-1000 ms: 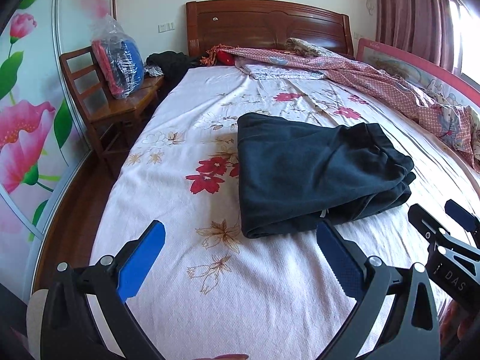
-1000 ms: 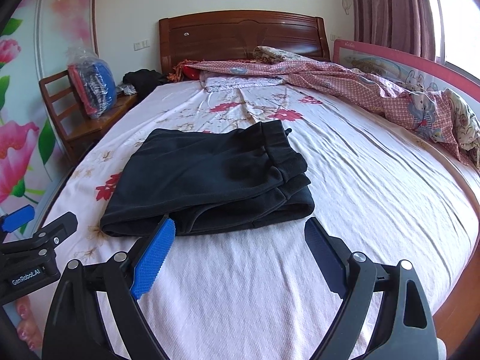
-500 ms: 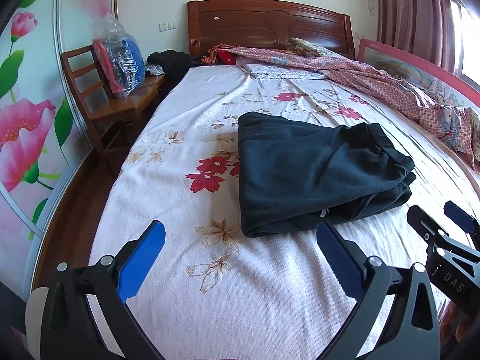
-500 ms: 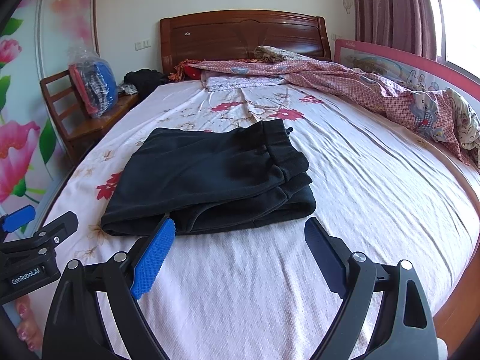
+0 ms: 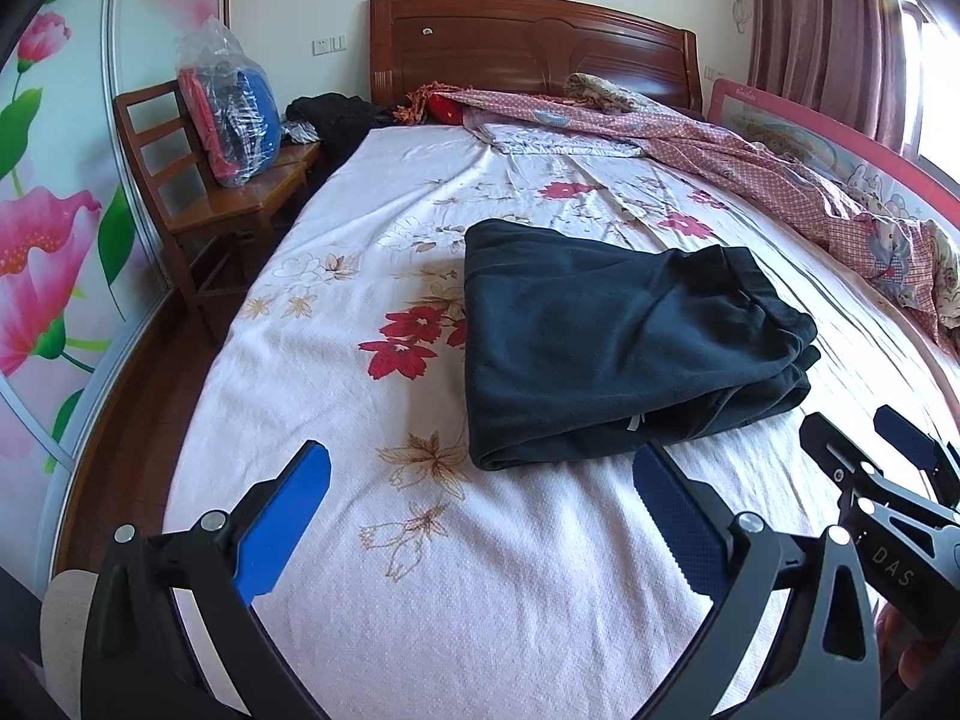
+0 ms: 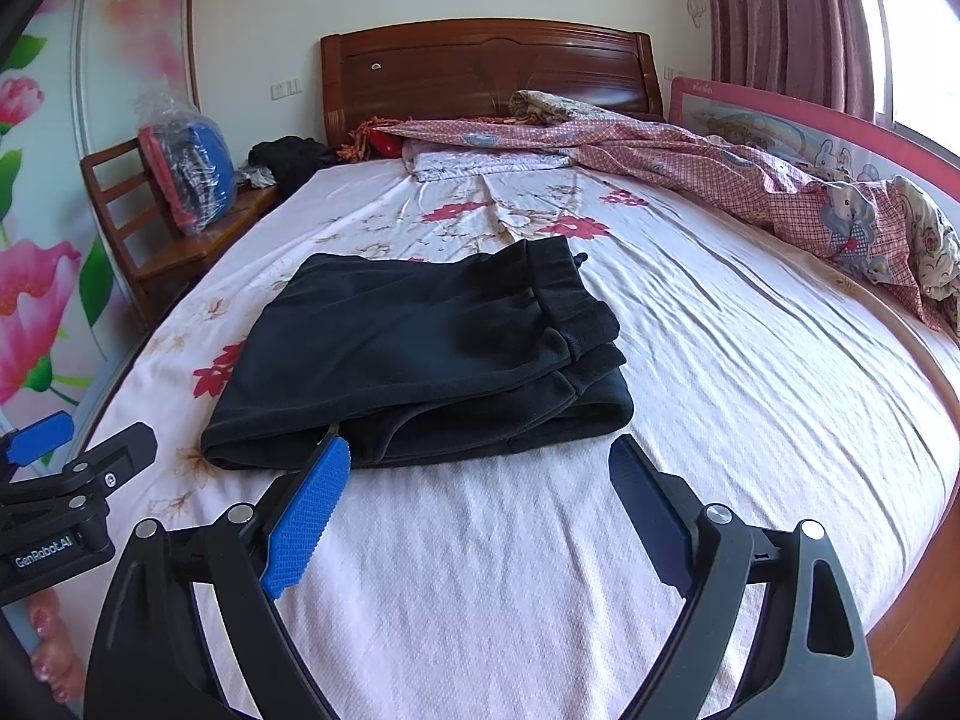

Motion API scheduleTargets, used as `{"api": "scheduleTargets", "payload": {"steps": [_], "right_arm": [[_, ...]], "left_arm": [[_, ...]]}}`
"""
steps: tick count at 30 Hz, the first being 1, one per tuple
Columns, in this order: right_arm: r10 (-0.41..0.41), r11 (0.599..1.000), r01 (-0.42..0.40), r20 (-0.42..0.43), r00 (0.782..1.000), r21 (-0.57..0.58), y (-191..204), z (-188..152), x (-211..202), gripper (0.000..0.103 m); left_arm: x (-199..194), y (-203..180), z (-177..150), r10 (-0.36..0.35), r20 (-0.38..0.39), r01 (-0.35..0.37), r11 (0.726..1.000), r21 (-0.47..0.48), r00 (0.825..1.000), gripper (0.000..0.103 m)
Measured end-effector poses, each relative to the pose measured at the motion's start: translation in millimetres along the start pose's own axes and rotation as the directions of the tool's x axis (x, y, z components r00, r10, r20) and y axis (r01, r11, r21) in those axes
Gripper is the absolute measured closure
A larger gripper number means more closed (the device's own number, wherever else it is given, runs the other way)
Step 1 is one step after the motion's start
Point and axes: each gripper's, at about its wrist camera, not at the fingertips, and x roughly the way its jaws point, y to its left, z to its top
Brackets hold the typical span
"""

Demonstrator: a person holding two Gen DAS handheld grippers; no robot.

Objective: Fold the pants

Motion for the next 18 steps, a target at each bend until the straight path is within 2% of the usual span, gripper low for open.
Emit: {"api": "scheduleTargets", "payload": {"steps": [7, 12, 18], "right_arm": [[-0.001, 1.000, 0.001, -0.001, 1.000, 0.001, 0.0, -0.1, 0.2, 0.015], [0.000, 1.000, 0.000, -0.004, 1.000, -0.001, 0.2, -1.0, 1.4, 0.015], [-0.001, 1.000, 0.001, -0.008, 1.000, 0.008, -1.1, -1.5, 2.2, 0.015]], "left_arm": [[0.9, -0.6, -0.9, -0.001, -0.004, 0.001, 1.000, -0.001, 1.000, 0.002], [4.8, 1.6, -1.1, -0.021, -0.037, 0.021, 1.000, -0.023, 0.999, 0.002], [8.9, 2.1, -3.6, -0.013, -0.057, 0.012, 1.000, -0.023, 0.998, 0.002]]}}
